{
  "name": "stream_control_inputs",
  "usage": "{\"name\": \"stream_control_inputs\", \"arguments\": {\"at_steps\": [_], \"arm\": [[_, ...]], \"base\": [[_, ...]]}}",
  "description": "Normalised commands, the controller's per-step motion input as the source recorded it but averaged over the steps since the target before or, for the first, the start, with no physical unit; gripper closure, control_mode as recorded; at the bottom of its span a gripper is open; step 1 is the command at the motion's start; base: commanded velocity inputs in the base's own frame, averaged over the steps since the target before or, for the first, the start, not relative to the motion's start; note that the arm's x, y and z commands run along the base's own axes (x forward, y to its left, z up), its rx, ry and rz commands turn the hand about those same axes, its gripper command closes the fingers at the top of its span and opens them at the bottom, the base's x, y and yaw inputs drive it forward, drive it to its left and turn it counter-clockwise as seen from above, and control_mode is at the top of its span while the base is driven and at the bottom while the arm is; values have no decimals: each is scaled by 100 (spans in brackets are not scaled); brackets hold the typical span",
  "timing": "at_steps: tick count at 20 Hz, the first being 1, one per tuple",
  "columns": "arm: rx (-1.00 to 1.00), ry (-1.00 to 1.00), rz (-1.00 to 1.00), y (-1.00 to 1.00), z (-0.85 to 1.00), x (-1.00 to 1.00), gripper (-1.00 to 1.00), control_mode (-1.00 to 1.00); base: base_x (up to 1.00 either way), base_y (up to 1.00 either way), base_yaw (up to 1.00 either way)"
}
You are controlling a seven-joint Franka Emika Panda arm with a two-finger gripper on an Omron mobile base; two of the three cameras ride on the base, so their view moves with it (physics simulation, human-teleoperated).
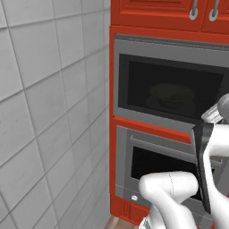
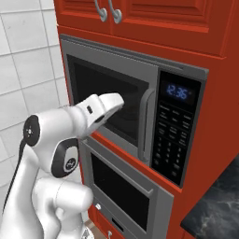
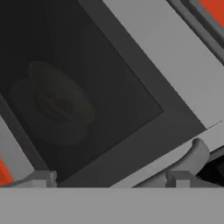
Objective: Place the bowl containing the shrimp and onion in the microwave. Close the microwave door and press the start button to microwave the meal.
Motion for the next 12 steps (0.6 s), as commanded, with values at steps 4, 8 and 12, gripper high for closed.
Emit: {"name": "stream_control_inputs", "arguments": {"at_steps": [4,8,12], "arm": [[-20,-33,-1,-3,56,-100,-100,-100],[-25,-12,0,-8,38,-100,-100,-100],[-26,6,6,-6,20,-100,-100,-100]], "base": [[0,0,0],[0,0,0],[0,0,0]]}}
